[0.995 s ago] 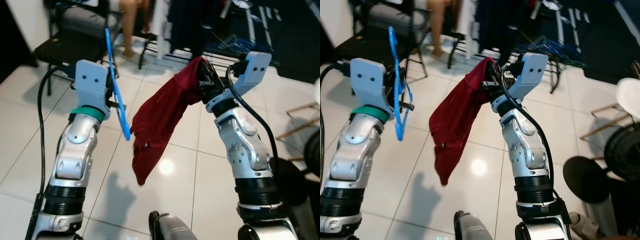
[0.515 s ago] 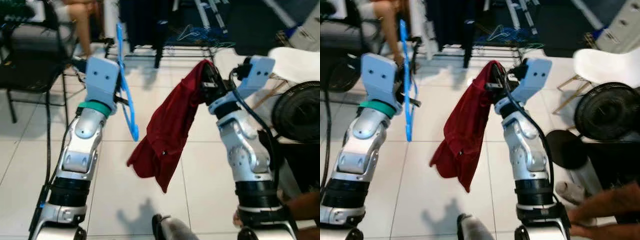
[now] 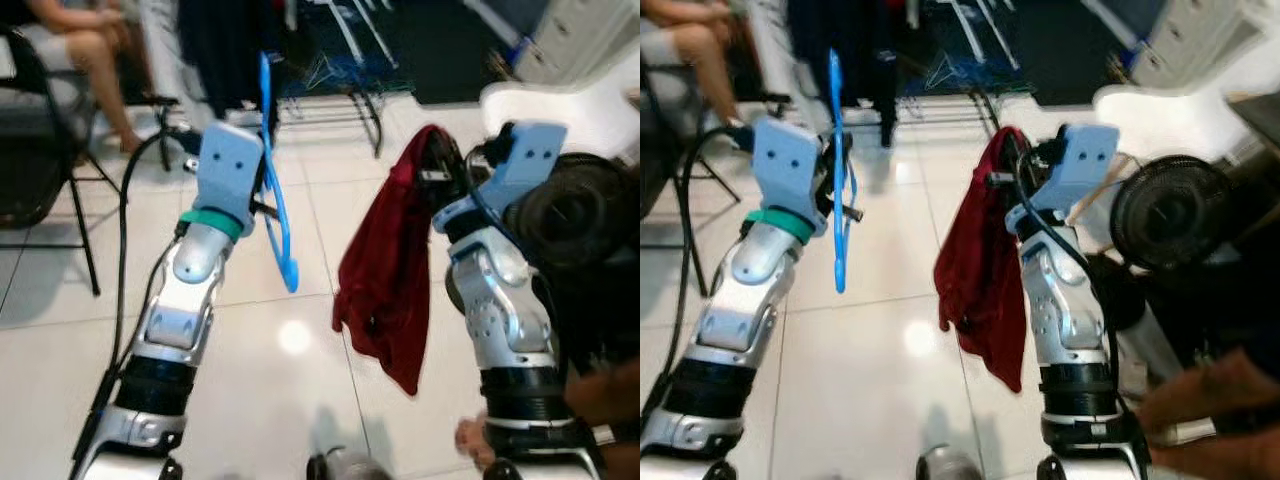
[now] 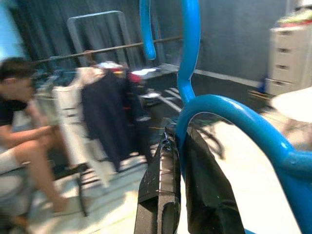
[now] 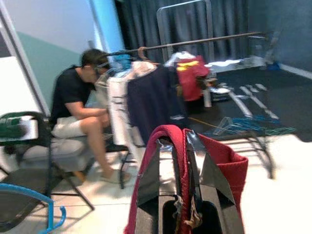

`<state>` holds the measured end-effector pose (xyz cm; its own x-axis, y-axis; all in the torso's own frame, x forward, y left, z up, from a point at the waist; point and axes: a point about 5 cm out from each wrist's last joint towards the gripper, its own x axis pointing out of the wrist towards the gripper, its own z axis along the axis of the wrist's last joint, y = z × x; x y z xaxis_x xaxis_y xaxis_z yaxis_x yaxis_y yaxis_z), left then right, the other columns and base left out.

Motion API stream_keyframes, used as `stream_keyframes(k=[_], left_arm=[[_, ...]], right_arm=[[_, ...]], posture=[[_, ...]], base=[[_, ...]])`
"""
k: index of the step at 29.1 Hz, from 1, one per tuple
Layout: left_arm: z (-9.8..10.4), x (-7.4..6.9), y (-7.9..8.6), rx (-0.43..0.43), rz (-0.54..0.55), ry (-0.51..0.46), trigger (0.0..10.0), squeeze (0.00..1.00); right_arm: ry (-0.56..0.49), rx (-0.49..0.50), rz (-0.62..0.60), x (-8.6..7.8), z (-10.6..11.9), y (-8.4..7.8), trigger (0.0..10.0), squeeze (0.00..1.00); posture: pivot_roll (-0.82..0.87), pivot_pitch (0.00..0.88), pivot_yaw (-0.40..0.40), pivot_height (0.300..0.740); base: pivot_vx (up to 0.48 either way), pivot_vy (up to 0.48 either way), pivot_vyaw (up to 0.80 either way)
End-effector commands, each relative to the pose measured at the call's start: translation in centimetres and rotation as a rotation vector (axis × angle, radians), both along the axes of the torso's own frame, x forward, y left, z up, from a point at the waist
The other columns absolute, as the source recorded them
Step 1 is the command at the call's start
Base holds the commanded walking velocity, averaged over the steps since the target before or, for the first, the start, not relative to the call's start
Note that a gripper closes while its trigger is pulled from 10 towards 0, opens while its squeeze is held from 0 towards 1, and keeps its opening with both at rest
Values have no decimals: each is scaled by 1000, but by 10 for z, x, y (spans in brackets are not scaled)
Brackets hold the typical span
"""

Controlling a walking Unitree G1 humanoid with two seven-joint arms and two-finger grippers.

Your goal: Hang hanger

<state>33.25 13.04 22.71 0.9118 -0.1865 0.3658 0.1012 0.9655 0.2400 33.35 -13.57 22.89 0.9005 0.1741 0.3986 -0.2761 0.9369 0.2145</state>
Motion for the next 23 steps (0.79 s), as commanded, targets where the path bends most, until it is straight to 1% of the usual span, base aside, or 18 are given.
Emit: stream_keyframes(k=[1,11,18,23], left_arm=[[-6,-1,1,6,10,16,10000,0],[-5,-1,0,2,6,6,10000,0],[-3,0,-5,1,-10,-4,10000,0],[-3,0,-6,1,-13,-5,10000,0]], right_arm=[[-25,-15,15,0,4,4,10000,0],[-29,-20,9,2,5,4,10000,0],[-35,-19,-22,4,6,-4,10000,0],[-40,-21,-32,5,7,-5,10000,0]], posture=[[-88,59,-33,740],[-91,56,-30,740],[-93,53,-23,740],[-94,51,-20,740]], base=[[461,0,0],[460,0,0],[458,0,0],[458,0,0]])
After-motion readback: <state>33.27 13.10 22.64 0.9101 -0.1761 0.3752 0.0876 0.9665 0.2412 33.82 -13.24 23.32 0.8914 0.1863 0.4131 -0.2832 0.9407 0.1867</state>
